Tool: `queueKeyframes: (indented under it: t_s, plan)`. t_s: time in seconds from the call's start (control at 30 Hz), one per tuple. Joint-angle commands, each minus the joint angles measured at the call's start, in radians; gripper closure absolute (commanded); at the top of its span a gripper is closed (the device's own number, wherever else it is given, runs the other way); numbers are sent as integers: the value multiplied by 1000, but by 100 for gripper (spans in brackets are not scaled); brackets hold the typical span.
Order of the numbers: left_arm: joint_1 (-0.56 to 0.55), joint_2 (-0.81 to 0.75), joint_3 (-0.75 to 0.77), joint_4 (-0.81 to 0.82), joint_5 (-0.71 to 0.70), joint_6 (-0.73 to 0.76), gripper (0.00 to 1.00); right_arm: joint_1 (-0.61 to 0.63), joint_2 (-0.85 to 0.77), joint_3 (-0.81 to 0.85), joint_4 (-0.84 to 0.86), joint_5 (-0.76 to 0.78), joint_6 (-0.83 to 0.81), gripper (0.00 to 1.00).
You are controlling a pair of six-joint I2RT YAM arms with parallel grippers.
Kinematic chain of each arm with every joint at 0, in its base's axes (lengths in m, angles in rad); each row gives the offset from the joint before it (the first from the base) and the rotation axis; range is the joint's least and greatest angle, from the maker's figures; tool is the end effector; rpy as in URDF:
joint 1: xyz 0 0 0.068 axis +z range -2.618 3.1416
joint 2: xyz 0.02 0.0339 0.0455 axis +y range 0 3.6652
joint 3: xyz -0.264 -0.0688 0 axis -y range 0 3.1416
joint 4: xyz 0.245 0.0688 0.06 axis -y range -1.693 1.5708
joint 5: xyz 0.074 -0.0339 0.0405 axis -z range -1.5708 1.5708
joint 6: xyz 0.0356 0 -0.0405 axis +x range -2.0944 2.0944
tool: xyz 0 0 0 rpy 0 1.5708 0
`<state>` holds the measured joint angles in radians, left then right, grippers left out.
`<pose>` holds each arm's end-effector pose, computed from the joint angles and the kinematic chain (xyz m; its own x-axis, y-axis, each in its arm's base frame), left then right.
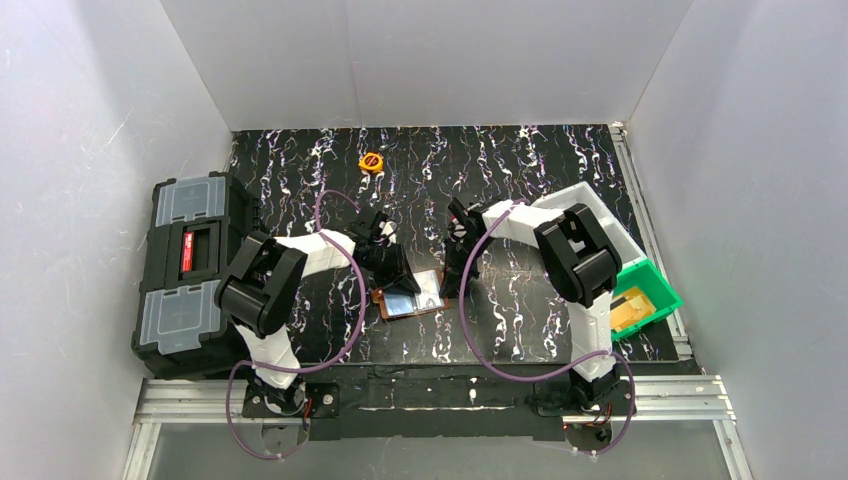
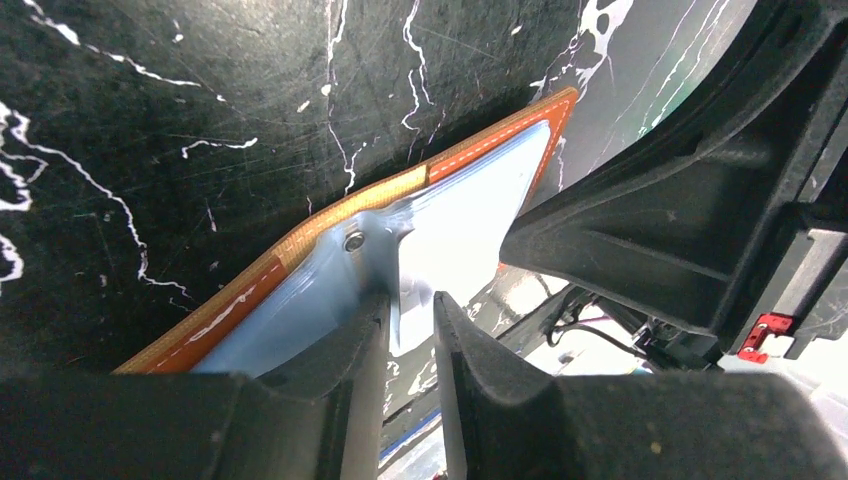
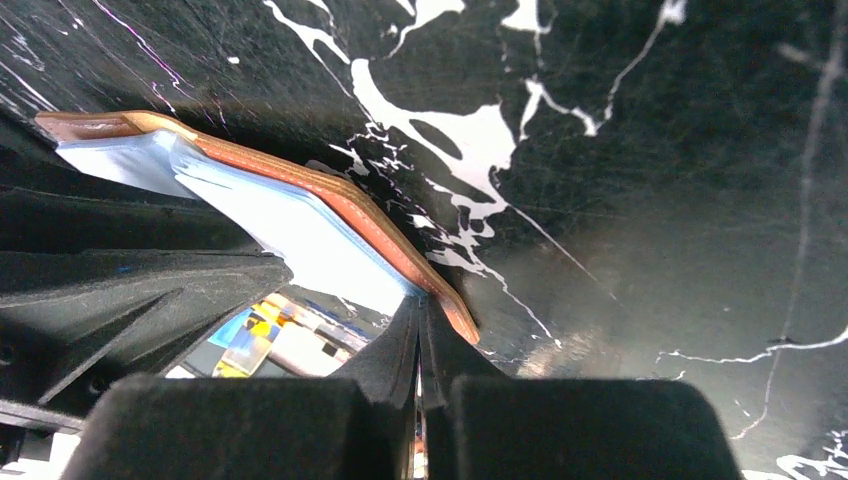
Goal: Take the credit cards out of the card holder
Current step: Remove the credit card from the card holder.
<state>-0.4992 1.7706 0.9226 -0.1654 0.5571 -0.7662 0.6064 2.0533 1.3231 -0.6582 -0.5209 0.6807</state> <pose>0.2847 -0.1767 0.1398 -0.9889 -0.1312 -0.0700 -0.0469 0.7222 -0.6901 0.3055 0.2334 0.1255 -0.9858 -0.0194 0.1670 0.0668 0.8666 0.4945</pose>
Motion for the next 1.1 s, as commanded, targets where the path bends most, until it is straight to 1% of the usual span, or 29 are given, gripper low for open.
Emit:
queueKeyframes:
  t_s: [0.0, 0.4, 0.5, 0.6, 0.73, 0.9, 1.0, 1.07]
  plan:
    - [-22, 28, -34, 74, 32, -38, 78, 51, 72, 35, 75, 224, -40, 96]
    - [-22, 8, -65, 150, 66, -99, 86, 135, 100, 129, -4, 300, -72, 96]
    - [-22, 1, -68, 159, 82, -116, 86, 145, 103, 143, -11, 307, -74, 96]
    - [-22, -10, -76, 203, 101, -135, 88, 152, 97, 148, -12, 320, -76, 95]
    - [-22, -24, -85, 224, 121, -151, 89, 156, 81, 141, 7, 317, -78, 92]
    - [-22, -24, -99, 267, 145, -175, 89, 160, 88, 148, 9, 313, -78, 84]
    - [-22, -27, -106, 264, 145, -173, 88, 161, 90, 152, 9, 315, -79, 81]
    - [-22, -29, -110, 261, 145, -171, 90, 161, 95, 161, 5, 317, -81, 77]
